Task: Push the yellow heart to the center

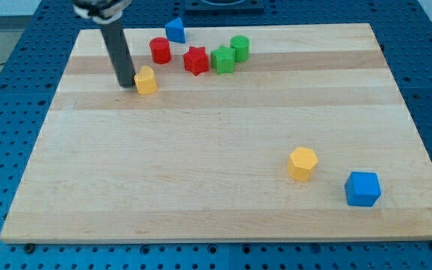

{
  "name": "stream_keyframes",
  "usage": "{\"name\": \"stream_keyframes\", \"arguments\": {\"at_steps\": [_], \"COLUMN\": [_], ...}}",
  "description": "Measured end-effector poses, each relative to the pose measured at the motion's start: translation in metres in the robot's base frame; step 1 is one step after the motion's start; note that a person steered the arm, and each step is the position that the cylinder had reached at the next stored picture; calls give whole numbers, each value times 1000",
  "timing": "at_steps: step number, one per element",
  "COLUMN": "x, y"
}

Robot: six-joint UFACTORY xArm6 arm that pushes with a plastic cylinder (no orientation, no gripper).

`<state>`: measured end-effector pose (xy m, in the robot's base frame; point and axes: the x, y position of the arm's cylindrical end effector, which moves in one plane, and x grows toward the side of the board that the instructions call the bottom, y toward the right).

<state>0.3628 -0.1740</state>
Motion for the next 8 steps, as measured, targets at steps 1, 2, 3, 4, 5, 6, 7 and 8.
{"name": "stream_keyframes", "arguments": {"at_steps": [1, 2, 3, 4, 5, 6, 7, 8], "x": [9, 7, -1, 26, 21, 8, -13, -32], "y": [19, 43, 44, -24, -112, -131, -131, -131]}}
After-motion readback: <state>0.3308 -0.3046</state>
